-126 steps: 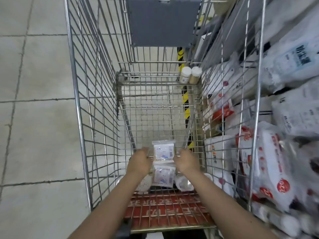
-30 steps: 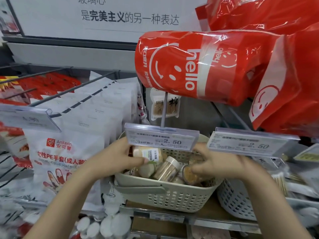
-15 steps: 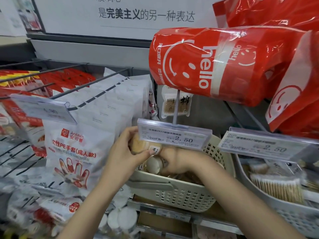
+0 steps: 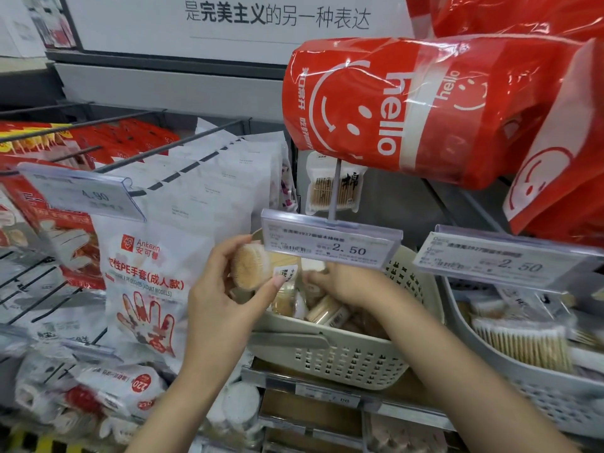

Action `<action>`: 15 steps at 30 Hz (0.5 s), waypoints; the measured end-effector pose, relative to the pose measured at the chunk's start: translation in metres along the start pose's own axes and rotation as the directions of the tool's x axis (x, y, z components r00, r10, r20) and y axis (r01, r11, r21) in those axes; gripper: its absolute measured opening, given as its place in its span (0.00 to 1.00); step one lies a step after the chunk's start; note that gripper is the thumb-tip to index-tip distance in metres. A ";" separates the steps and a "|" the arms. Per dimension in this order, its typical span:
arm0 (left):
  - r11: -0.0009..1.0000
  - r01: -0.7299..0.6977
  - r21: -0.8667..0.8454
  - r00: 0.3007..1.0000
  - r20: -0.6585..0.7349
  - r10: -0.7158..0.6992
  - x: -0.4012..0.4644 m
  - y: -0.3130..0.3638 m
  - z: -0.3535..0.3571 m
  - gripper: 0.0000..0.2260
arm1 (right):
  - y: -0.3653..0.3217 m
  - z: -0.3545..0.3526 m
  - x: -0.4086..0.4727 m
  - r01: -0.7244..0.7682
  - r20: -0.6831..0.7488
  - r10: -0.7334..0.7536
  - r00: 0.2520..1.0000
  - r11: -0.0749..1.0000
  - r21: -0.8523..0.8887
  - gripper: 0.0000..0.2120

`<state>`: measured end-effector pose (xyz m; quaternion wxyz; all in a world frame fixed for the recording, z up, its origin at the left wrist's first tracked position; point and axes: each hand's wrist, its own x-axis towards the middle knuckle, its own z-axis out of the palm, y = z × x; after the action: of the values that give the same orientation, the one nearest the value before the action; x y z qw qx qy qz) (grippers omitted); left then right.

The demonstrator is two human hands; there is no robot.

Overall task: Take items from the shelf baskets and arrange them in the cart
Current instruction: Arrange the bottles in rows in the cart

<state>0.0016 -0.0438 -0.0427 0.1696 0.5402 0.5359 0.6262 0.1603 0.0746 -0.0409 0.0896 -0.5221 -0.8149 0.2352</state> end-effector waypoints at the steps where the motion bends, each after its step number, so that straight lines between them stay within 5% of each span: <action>1: 1.000 0.002 0.027 1.000 -0.008 -0.002 -0.002 -0.001 0.000 0.23 | 0.000 0.000 0.001 -0.020 -0.046 0.021 0.999 1.000 0.024 0.09; 5: 0.994 -0.004 0.113 0.999 -0.039 0.008 -0.003 -0.007 0.002 0.25 | 0.000 0.005 0.007 -0.066 -0.174 0.059 0.983 0.997 -0.037 0.07; 7: 0.992 -0.007 0.124 0.999 -0.049 0.014 -0.001 -0.011 0.004 0.25 | 0.000 0.010 0.008 -0.098 -0.150 0.084 0.985 0.991 -0.089 0.15; 10: 0.992 -0.017 0.127 0.997 -0.066 0.026 0.000 -0.014 0.007 0.27 | -0.013 0.005 0.009 0.164 -0.141 -0.184 0.973 0.976 -0.145 0.17; 12: 0.991 -0.022 0.129 0.996 -0.087 0.034 0.001 -0.016 0.009 0.28 | -0.026 0.002 0.006 0.400 0.101 -0.387 0.917 0.888 -0.226 0.13; 15: 0.993 -0.020 0.118 0.990 -0.136 0.037 -0.001 -0.018 0.013 0.28 | -0.033 0.010 0.010 0.551 0.367 -0.425 0.828 0.742 -0.383 0.10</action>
<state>0.0060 -0.0315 -0.0602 0.0914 0.5122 0.5741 0.6322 0.1251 0.0697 -0.0351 -0.0877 -0.2592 -0.9598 0.0621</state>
